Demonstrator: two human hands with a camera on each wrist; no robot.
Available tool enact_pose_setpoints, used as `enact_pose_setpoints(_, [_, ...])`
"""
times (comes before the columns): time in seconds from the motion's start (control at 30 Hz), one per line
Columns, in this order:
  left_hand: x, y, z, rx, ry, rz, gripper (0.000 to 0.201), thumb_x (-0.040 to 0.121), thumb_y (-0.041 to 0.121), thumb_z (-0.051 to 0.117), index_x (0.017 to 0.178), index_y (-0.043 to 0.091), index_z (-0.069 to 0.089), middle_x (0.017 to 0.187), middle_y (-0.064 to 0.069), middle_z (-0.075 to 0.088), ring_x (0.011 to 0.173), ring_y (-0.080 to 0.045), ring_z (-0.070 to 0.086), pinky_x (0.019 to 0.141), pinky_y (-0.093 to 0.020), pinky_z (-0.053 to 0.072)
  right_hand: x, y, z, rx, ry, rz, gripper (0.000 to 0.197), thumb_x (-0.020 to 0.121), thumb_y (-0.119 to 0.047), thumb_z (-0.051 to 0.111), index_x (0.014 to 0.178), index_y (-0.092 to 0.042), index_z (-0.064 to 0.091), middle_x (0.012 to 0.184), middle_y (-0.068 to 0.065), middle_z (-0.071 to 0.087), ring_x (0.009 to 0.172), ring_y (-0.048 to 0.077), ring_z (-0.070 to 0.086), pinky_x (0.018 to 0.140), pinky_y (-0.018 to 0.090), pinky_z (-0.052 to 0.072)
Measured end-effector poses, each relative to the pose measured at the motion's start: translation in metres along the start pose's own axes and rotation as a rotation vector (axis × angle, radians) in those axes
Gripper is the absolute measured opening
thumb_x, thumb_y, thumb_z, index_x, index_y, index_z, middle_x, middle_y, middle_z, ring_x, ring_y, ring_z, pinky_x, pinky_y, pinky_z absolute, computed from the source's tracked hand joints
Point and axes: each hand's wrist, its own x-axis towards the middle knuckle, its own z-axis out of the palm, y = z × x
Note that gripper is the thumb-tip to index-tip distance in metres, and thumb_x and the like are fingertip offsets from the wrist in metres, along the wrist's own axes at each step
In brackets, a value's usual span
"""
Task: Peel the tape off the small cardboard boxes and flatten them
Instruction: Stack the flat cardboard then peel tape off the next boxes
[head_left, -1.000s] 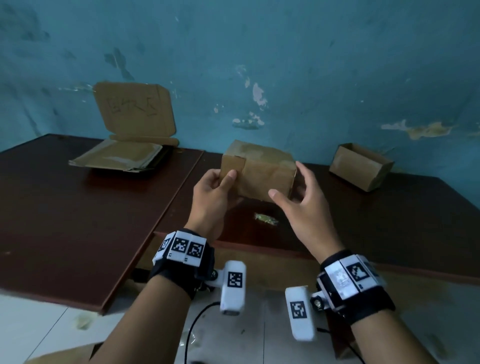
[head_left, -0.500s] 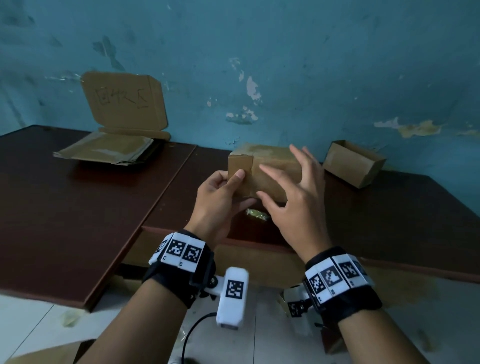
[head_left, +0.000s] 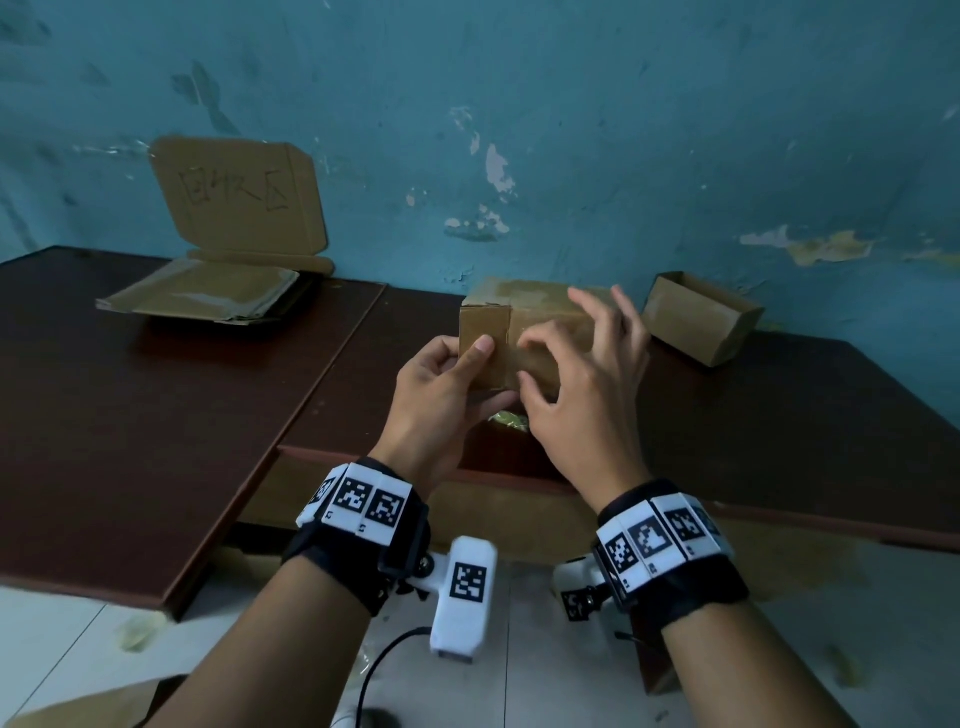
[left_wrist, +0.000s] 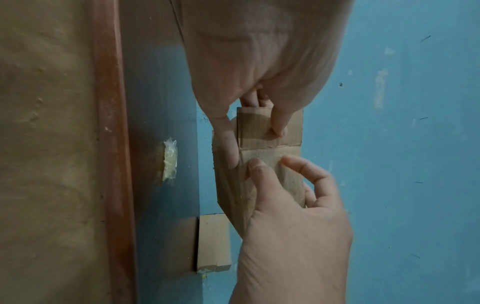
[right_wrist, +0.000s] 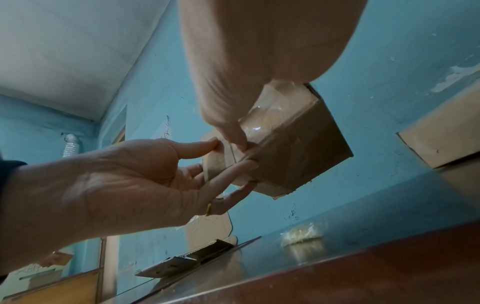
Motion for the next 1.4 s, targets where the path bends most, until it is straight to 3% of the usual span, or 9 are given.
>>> enact_pose_setpoints(0.23, [0.0, 0.0, -0.001, -0.001, 0.011, -0.004, 0.019, 0.108, 0.016, 0.066, 0.09, 0.009, 0.062, 0.102, -0.018, 0.075, 0.098, -0.035, 0.077, 0.095, -0.05, 0.063, 0.001, 0.002, 0.001, 0.007, -0.013, -0.032, 0.063, 0.087, -0.015, 0.087, 0.145, -0.031, 0.07, 0.161, 0.015, 0.048, 0.161, 0.046, 0.025, 0.129, 0.065, 0.027])
enact_pose_setpoints(0.47, [-0.001, 0.002, -0.001, -0.006, 0.031, -0.005, 0.02, 0.107, 0.018, 0.066, 0.09, 0.009, 0.063, 0.095, -0.014, 0.076, 0.089, -0.031, 0.077, 0.093, -0.048, 0.064, -0.003, 0.009, 0.006, 0.022, 0.05, -0.111, 0.036, 0.091, -0.016, 0.084, 0.126, -0.024, 0.082, 0.155, 0.018, 0.055, 0.158, 0.05, 0.03, 0.125, 0.07, 0.031])
enact_pose_setpoints(0.6, [0.0, 0.001, -0.001, -0.004, 0.043, 0.005, 0.021, 0.107, 0.019, 0.067, 0.088, 0.009, 0.062, 0.095, -0.015, 0.076, 0.087, -0.029, 0.077, 0.082, -0.041, 0.067, -0.004, 0.009, 0.008, 0.042, 0.063, -0.08, 0.013, 0.088, -0.017, 0.085, 0.1, -0.018, 0.08, 0.152, 0.017, 0.057, 0.158, 0.048, 0.031, 0.124, 0.069, 0.032])
enact_pose_setpoints(0.77, [0.0, 0.002, -0.001, -0.012, 0.038, 0.029, 0.02, 0.106, 0.018, 0.068, 0.089, 0.01, 0.064, 0.094, -0.012, 0.078, 0.086, -0.026, 0.078, 0.083, -0.041, 0.067, 0.0, 0.006, 0.007, 0.069, 0.071, -0.084, 0.04, 0.092, -0.03, 0.079, 0.133, -0.028, 0.08, 0.155, 0.015, 0.055, 0.157, 0.048, 0.032, 0.123, 0.069, 0.034])
enact_pose_setpoints(0.97, [-0.001, 0.001, 0.002, -0.015, 0.044, 0.021, 0.02, 0.106, 0.017, 0.068, 0.089, 0.009, 0.062, 0.098, -0.016, 0.077, 0.084, -0.027, 0.078, 0.079, -0.038, 0.069, -0.002, 0.01, 0.008, 0.037, 0.1, -0.108, 0.015, 0.09, -0.026, 0.085, 0.082, -0.014, 0.08, 0.15, 0.015, 0.063, 0.155, 0.05, 0.037, 0.12, 0.071, 0.037])
enact_pose_setpoints(1.07, [-0.002, 0.005, 0.001, -0.003, 0.038, 0.04, 0.02, 0.106, 0.016, 0.067, 0.089, 0.008, 0.062, 0.095, -0.014, 0.078, 0.085, -0.026, 0.078, 0.084, -0.042, 0.067, 0.0, 0.007, 0.006, 0.126, 0.13, -0.048, 0.018, 0.088, -0.03, 0.087, 0.09, -0.014, 0.079, 0.149, 0.015, 0.061, 0.152, 0.043, 0.043, 0.124, 0.058, 0.039])
enact_pose_setpoints(1.2, [-0.005, 0.007, 0.001, 0.012, -0.028, 0.06, 0.02, 0.107, 0.014, 0.066, 0.089, 0.009, 0.061, 0.092, -0.01, 0.079, 0.09, -0.024, 0.079, 0.082, -0.039, 0.069, 0.006, -0.005, -0.002, 0.392, 0.214, 0.266, 0.07, 0.081, -0.04, 0.096, 0.135, -0.013, 0.062, 0.152, 0.016, 0.043, 0.145, 0.023, 0.046, 0.118, 0.013, 0.038])
enact_pose_setpoints(1.27, [-0.007, 0.007, 0.004, 0.042, -0.066, 0.089, 0.017, 0.106, 0.013, 0.067, 0.09, 0.009, 0.062, 0.094, -0.008, 0.079, 0.094, -0.024, 0.079, 0.082, -0.039, 0.068, 0.01, -0.006, -0.005, 0.455, 0.178, 0.41, 0.087, 0.079, -0.05, 0.096, 0.148, -0.021, 0.052, 0.155, 0.009, 0.039, 0.139, 0.015, 0.048, 0.109, 0.008, 0.043])
enact_pose_setpoints(1.4, [-0.01, 0.006, 0.006, 0.079, -0.077, 0.123, 0.02, 0.105, 0.011, 0.068, 0.086, 0.013, 0.063, 0.09, -0.005, 0.079, 0.094, -0.02, 0.078, 0.084, -0.04, 0.068, 0.012, -0.001, -0.005, 0.492, 0.092, 0.499, 0.08, 0.081, -0.053, 0.093, 0.148, -0.027, 0.055, 0.152, 0.002, 0.046, 0.127, 0.003, 0.048, 0.091, -0.004, 0.038])
